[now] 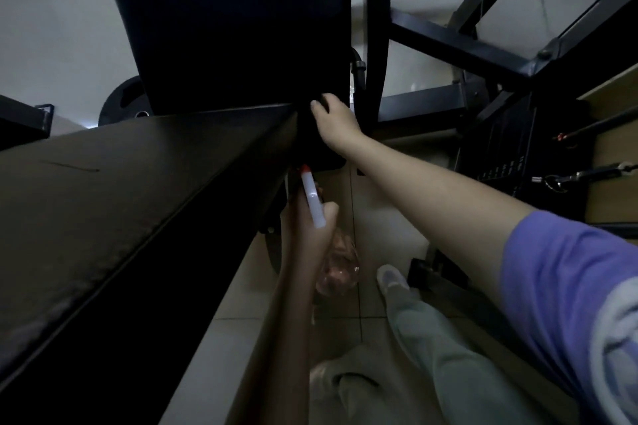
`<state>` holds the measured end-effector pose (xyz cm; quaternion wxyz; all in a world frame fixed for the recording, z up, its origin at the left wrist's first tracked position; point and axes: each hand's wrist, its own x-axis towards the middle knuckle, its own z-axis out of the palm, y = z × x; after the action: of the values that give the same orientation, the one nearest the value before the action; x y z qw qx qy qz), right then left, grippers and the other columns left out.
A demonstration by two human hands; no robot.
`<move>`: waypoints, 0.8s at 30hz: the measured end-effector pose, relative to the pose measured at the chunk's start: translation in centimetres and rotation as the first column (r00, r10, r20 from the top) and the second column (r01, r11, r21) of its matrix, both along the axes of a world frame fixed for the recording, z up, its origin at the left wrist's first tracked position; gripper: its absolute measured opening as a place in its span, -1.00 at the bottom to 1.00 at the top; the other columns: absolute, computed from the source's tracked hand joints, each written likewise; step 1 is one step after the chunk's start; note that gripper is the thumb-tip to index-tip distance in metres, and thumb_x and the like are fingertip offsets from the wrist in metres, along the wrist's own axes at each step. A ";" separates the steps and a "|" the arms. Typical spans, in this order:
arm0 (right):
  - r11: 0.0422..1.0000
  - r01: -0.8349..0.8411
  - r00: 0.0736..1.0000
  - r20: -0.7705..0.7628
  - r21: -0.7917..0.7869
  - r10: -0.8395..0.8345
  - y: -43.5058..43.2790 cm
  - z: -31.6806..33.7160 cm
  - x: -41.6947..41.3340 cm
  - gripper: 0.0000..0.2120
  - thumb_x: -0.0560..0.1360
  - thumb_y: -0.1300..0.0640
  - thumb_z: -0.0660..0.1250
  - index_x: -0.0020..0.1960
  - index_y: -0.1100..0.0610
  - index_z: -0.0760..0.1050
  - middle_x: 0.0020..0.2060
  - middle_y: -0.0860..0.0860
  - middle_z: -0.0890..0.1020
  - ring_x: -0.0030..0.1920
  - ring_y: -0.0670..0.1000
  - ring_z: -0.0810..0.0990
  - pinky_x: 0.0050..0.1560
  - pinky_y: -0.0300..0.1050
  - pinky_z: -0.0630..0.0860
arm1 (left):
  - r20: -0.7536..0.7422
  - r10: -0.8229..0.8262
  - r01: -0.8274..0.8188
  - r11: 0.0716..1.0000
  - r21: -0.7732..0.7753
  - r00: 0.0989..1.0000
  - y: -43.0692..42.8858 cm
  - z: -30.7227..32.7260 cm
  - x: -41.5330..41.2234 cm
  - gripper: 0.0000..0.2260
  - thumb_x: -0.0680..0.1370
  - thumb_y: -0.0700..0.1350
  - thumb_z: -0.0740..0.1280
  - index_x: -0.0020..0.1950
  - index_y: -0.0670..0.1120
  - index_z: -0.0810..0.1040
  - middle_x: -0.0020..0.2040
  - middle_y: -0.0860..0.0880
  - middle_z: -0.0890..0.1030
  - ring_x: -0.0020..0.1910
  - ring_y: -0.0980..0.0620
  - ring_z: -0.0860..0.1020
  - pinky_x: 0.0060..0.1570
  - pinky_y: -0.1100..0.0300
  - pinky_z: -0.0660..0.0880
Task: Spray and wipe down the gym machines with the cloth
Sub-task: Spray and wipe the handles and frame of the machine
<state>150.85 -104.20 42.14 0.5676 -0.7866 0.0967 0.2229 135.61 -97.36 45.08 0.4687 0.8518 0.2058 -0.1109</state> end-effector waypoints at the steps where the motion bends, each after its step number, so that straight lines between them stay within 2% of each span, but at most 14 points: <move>1: 0.999 0.046 0.999 0.010 0.008 -0.046 -0.5 -0.6 0.0 -0.58 0.65 0.03 0.06 0.45 0.16 0.25 0.29 0.12 0.46 0.28 0.08 0.42 0.03 -0.33 0.31 | 0.004 -0.010 0.010 1.000 -0.002 1.000 -0.2 -0.2 0.5 -0.34 0.38 0.04 0.20 0.46 -0.15 0.28 0.33 -0.15 0.47 0.28 -0.09 0.46 0.26 0.06 0.43; 3: 0.987 0.153 0.988 0.006 0.044 -0.153 -1.2 -1.7 -0.1 -0.62 0.64 0.04 0.07 0.40 0.16 0.33 0.12 0.06 0.51 0.15 0.02 0.47 -0.18 -0.45 0.34 | 0.023 -0.032 0.032 0.999 0.017 0.999 -0.3 -0.9 1.6 -0.28 0.35 0.13 0.17 0.47 -0.13 0.25 0.32 -0.17 0.47 0.27 -0.12 0.47 0.25 -0.03 0.44; 4: 0.981 0.189 0.982 0.002 0.049 -0.189 -1.7 -2.1 -0.3 -0.63 0.64 0.05 0.08 0.38 0.17 0.36 0.10 0.05 0.52 0.14 0.02 0.48 -0.21 -0.42 0.35 | 0.037 -0.039 0.038 0.999 0.035 0.999 -0.3 -1.3 2.2 -0.28 0.34 0.12 0.16 0.47 -0.14 0.26 0.29 -0.20 0.49 0.23 -0.15 0.50 0.21 -0.07 0.46; 6: 0.971 0.233 0.972 -0.018 0.054 -0.232 -2.7 -3.4 -0.7 -0.65 0.64 0.05 0.09 0.35 0.16 0.38 0.14 0.08 0.53 0.16 0.03 0.47 -0.11 -0.31 0.33 | 0.065 -0.037 0.033 0.998 0.056 0.997 -0.3 -1.7 3.3 -0.34 0.36 0.02 0.18 0.45 -0.16 0.29 0.19 -0.23 0.54 0.14 -0.20 0.54 0.13 -0.07 0.50; 9: 0.968 0.244 0.970 -0.031 0.051 -0.243 -3.6 -4.5 -1.1 -0.64 0.64 0.06 0.10 0.37 0.16 0.37 0.15 0.07 0.52 0.13 -0.02 0.46 -0.11 -0.33 0.29 | 0.083 -0.008 0.002 0.998 0.068 0.997 -0.3 -2.1 4.5 -0.38 0.38 -0.02 0.17 0.43 -0.18 0.31 0.16 -0.23 0.56 0.11 -0.18 0.54 0.09 0.01 0.50; 10: 0.967 0.251 0.968 -0.032 0.041 -0.250 -3.9 -4.8 -1.1 -0.65 0.63 0.06 0.10 0.36 0.17 0.38 0.18 0.09 0.52 0.17 0.01 0.47 -0.09 -0.32 0.30 | 0.089 0.006 -0.013 0.996 0.087 0.996 -0.3 -2.5 5.0 -0.42 0.38 -0.03 0.16 0.38 -0.19 0.35 0.12 -0.24 0.57 0.09 -0.19 0.55 0.05 0.00 0.50; 12: 0.966 0.255 0.967 -0.036 0.048 -0.254 -4.4 -5.1 -1.1 -0.65 0.63 0.05 0.11 0.35 0.17 0.40 0.20 0.12 0.53 0.21 0.07 0.49 0.00 -0.25 0.36 | 0.117 0.015 -0.034 0.986 0.162 0.993 -0.5 -3.0 5.8 -0.58 0.36 -0.06 0.14 0.10 -0.28 0.46 -0.17 -0.30 0.55 -0.13 -0.30 0.56 -0.22 -0.03 0.47; 14: 0.963 0.259 0.966 -0.038 0.073 -0.257 -4.7 -5.4 -1.1 -0.64 0.62 0.05 0.12 0.34 0.17 0.41 0.19 0.12 0.54 0.20 0.08 0.51 0.07 -0.17 0.42 | 0.122 0.019 -0.041 0.982 0.183 0.992 -0.8 -3.5 6.4 -0.67 0.37 -0.08 0.11 -0.09 -0.34 0.42 -0.38 -0.29 0.38 -0.31 -0.37 0.46 -0.38 -0.03 0.39; 16: 0.961 0.263 0.965 -0.031 0.087 -0.261 -5.0 -5.5 -1.2 -0.65 0.62 0.05 0.12 0.33 0.18 0.42 0.17 0.11 0.56 0.15 0.05 0.53 -0.01 -0.21 0.43 | 0.110 0.047 -0.065 0.985 0.162 0.993 -1.0 -3.7 6.6 -0.77 0.40 -0.09 0.12 -0.26 -0.26 0.39 -0.47 -0.18 0.27 -0.40 -0.34 0.39 -0.42 0.00 0.34; 18: 0.956 0.278 0.961 -0.023 0.093 -0.277 -5.5 -5.5 -1.1 -0.67 0.62 0.05 0.13 0.30 0.18 0.44 0.10 0.10 0.57 0.09 0.04 0.54 -0.07 -0.22 0.42 | 0.102 0.080 -0.096 0.981 0.166 0.992 -1.2 -3.8 6.8 -0.80 0.40 -0.11 0.16 -0.41 -0.09 0.25 -0.50 -0.11 0.30 -0.39 -0.33 0.40 -0.43 0.08 0.28; 20: 0.954 0.282 0.960 -0.031 0.104 -0.280 -5.9 -5.7 -1.1 -0.69 0.62 0.04 0.13 0.26 0.17 0.46 0.03 0.08 0.56 0.02 0.03 0.54 -0.08 -0.19 0.42 | 0.113 0.084 -0.103 0.978 0.180 0.990 -1.5 -3.8 6.8 -0.75 0.41 -0.12 0.20 -0.42 -0.04 0.19 -0.51 -0.06 0.30 -0.34 -0.32 0.45 -0.45 0.11 0.26; 22: 0.957 0.268 0.963 -0.036 0.110 -0.265 -6.2 -5.8 -1.2 -0.69 0.62 0.03 0.13 0.26 0.16 0.45 0.02 0.07 0.56 0.00 0.01 0.54 -0.14 -0.21 0.43 | 0.119 0.072 -0.096 0.974 0.206 0.990 -1.8 -3.7 6.7 -0.73 0.44 -0.13 0.20 -0.42 -0.04 0.20 -0.52 -0.03 0.28 -0.32 -0.31 0.47 -0.42 0.05 0.33; 24: 0.961 0.254 0.967 -0.038 0.109 -0.252 -6.3 -5.7 -1.2 -0.69 0.62 0.04 0.13 0.27 0.16 0.44 0.02 0.06 0.56 0.00 0.00 0.53 -0.19 -0.26 0.43 | 0.078 0.098 -0.112 0.973 0.202 0.992 -1.8 -3.7 6.7 -0.71 0.53 -0.11 0.18 -0.40 -0.02 0.26 -0.52 -0.08 0.32 -0.40 -0.22 0.45 -0.38 0.06 0.34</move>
<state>149.64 -110.52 36.44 0.6339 -0.7317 0.1903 0.1630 142.31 -99.12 41.40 0.3900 0.8869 0.2451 -0.0353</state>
